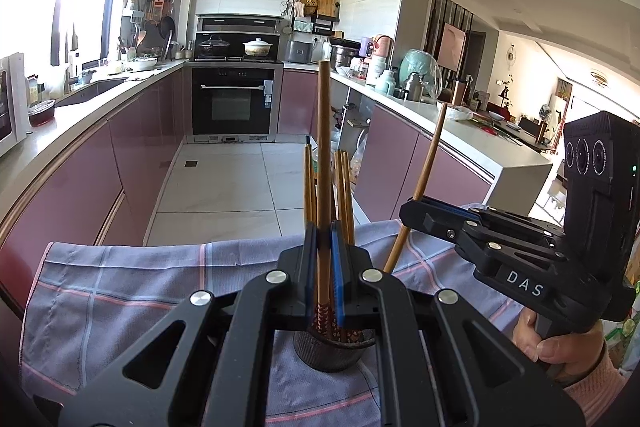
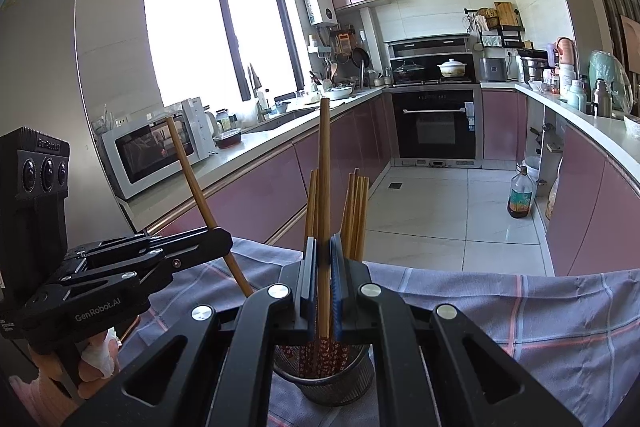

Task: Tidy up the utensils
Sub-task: 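Lower the right tool's chopstick into the cup beside the left tool's chopstick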

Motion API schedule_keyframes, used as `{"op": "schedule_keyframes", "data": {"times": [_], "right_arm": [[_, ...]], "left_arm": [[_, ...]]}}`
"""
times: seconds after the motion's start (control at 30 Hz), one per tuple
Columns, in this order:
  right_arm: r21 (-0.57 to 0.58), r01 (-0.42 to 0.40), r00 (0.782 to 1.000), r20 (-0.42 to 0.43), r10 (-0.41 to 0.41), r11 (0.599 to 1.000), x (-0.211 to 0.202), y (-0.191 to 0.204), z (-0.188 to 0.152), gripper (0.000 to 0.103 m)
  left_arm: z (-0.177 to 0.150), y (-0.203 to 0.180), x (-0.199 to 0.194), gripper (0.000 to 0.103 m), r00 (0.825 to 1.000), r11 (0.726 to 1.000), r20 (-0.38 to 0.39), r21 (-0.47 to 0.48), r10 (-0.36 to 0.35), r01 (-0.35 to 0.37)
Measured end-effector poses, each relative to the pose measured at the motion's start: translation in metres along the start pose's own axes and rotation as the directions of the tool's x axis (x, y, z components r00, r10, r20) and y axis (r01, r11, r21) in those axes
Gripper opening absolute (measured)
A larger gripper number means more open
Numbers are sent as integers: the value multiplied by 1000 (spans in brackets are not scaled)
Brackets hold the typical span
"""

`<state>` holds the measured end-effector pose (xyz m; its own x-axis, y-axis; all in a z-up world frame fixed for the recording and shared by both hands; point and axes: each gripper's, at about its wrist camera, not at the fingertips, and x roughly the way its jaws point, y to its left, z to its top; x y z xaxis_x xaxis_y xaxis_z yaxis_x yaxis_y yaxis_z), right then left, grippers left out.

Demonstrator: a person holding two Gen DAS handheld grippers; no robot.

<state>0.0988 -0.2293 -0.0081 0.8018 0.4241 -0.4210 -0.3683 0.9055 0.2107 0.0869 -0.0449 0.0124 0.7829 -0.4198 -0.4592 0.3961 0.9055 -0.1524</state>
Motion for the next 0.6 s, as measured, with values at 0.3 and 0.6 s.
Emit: {"op": "schedule_keyframes", "data": {"times": [0.3, 0.6], "right_arm": [[2, -4, 999, -35, 4, 1000, 7, 0, -6, 5], [24, -13, 995, -96, 15, 1000, 22, -4, -10, 6]], "left_arm": [[-9, 9, 9, 8, 999, 1000, -49, 5, -5, 6], [-14, 13, 30, 8, 993, 999, -118, 27, -22, 26]]}}
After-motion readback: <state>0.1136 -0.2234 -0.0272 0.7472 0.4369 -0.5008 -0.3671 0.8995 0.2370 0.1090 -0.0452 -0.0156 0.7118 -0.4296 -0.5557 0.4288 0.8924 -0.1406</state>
